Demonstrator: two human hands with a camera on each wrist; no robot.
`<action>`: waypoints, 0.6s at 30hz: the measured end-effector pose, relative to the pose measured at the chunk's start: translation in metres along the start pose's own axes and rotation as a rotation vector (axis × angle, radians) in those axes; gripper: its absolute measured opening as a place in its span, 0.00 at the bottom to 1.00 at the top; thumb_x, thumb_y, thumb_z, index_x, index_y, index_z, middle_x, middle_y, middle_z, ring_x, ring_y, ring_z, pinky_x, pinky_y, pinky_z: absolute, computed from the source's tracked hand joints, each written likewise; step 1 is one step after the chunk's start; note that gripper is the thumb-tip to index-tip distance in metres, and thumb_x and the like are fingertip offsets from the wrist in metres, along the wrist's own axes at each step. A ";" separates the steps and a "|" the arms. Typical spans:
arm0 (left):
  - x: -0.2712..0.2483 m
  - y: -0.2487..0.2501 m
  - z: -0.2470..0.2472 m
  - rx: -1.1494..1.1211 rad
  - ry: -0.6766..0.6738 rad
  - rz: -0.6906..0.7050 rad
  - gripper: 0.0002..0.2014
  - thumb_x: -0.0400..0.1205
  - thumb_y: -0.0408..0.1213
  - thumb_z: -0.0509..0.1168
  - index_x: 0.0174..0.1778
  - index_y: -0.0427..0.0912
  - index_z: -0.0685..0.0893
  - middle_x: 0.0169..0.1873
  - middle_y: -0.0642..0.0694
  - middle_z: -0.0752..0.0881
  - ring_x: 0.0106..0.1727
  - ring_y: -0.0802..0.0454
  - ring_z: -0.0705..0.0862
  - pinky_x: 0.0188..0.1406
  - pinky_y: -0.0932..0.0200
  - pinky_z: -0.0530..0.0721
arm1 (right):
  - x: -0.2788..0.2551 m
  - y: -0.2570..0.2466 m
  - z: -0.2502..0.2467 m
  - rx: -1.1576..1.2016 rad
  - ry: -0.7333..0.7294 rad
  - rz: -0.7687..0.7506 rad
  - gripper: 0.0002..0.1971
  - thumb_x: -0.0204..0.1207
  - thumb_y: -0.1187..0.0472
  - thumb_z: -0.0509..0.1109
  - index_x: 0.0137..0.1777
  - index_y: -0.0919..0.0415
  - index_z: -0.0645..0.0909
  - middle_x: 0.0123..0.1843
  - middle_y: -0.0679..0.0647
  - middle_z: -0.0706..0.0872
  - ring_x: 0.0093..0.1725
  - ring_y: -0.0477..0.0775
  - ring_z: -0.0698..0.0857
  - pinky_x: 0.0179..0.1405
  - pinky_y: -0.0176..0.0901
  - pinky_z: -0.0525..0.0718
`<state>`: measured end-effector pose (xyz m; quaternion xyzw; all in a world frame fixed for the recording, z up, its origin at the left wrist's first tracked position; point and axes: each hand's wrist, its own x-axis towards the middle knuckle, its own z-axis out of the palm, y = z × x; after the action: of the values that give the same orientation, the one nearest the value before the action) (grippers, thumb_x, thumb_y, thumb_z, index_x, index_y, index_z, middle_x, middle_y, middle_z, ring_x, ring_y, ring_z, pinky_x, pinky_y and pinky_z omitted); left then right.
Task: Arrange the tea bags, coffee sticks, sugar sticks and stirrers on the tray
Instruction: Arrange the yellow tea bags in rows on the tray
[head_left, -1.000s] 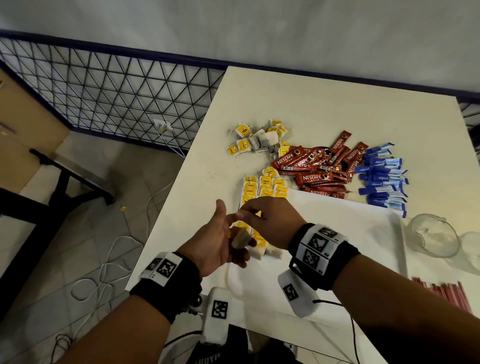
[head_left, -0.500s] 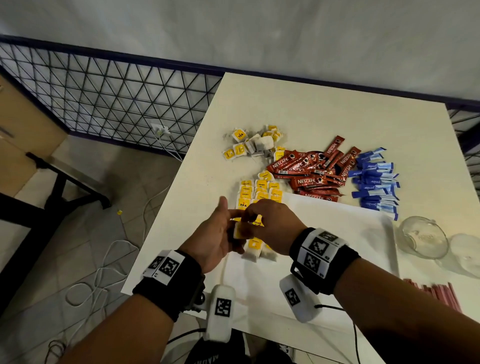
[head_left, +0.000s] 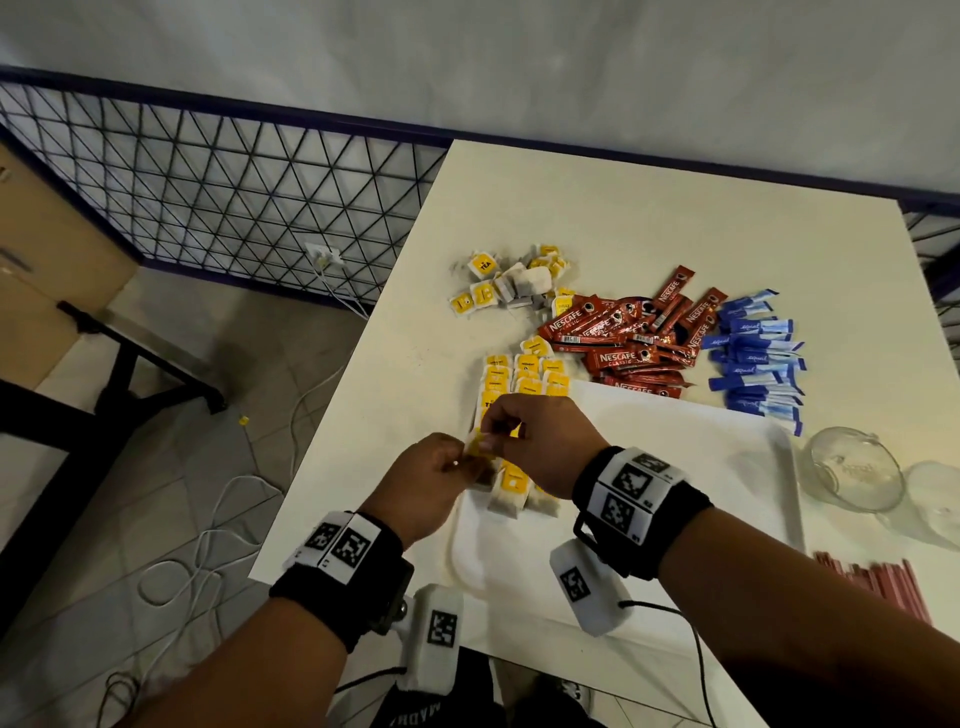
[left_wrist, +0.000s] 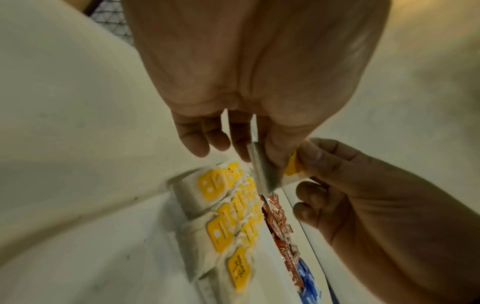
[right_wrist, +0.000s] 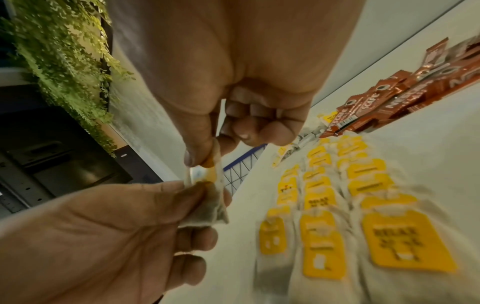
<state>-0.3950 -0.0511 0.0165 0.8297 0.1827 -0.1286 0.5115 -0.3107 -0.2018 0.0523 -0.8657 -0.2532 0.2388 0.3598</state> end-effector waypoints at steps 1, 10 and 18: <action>0.001 -0.004 0.002 0.009 -0.004 -0.053 0.19 0.81 0.50 0.68 0.45 0.34 0.89 0.41 0.37 0.85 0.42 0.48 0.81 0.45 0.54 0.76 | -0.001 0.005 0.003 -0.034 0.012 0.018 0.03 0.75 0.55 0.73 0.46 0.52 0.83 0.40 0.42 0.82 0.38 0.36 0.77 0.36 0.23 0.71; 0.005 -0.017 0.021 0.462 0.062 -0.134 0.17 0.82 0.51 0.64 0.32 0.45 0.79 0.42 0.42 0.88 0.45 0.40 0.83 0.40 0.55 0.76 | -0.036 0.062 0.028 -0.364 -0.041 0.091 0.07 0.75 0.52 0.68 0.48 0.52 0.85 0.50 0.52 0.82 0.50 0.59 0.82 0.46 0.50 0.83; 0.011 -0.026 0.027 0.702 0.056 -0.093 0.12 0.81 0.49 0.61 0.47 0.47 0.86 0.48 0.45 0.88 0.53 0.39 0.84 0.49 0.51 0.82 | -0.036 0.068 0.047 -0.443 -0.014 -0.018 0.14 0.63 0.44 0.75 0.40 0.53 0.85 0.42 0.53 0.83 0.40 0.62 0.82 0.35 0.52 0.84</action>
<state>-0.3969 -0.0623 -0.0207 0.9490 0.1787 -0.1840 0.1836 -0.3481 -0.2422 -0.0193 -0.9197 -0.3095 0.1800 0.1612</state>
